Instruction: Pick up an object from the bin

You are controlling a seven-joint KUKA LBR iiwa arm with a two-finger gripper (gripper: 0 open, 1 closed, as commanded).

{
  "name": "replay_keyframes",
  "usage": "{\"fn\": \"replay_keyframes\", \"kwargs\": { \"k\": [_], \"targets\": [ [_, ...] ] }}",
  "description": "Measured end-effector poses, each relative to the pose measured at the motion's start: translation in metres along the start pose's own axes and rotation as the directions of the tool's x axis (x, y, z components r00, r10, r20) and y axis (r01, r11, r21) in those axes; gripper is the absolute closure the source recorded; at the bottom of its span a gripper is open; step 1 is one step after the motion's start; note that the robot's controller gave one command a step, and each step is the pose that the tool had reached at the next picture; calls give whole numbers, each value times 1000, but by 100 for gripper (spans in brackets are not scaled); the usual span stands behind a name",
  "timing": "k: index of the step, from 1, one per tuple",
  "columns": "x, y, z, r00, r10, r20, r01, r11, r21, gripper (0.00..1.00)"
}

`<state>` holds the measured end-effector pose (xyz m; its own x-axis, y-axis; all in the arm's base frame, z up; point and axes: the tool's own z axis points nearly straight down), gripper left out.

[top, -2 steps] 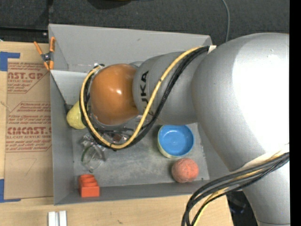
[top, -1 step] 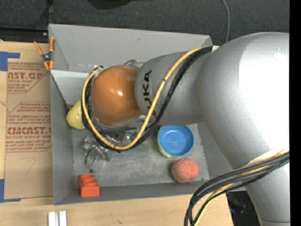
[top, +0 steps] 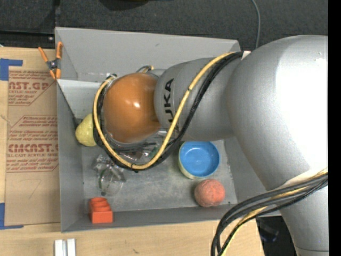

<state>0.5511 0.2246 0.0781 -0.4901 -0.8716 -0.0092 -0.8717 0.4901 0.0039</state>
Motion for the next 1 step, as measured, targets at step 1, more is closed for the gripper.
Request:
{"fn": "replay_keyframes", "kwargs": {
  "k": [1],
  "targets": [
    [1,1,-11,1000,4,-2,-4,1000,-2,100]
  ]
}}
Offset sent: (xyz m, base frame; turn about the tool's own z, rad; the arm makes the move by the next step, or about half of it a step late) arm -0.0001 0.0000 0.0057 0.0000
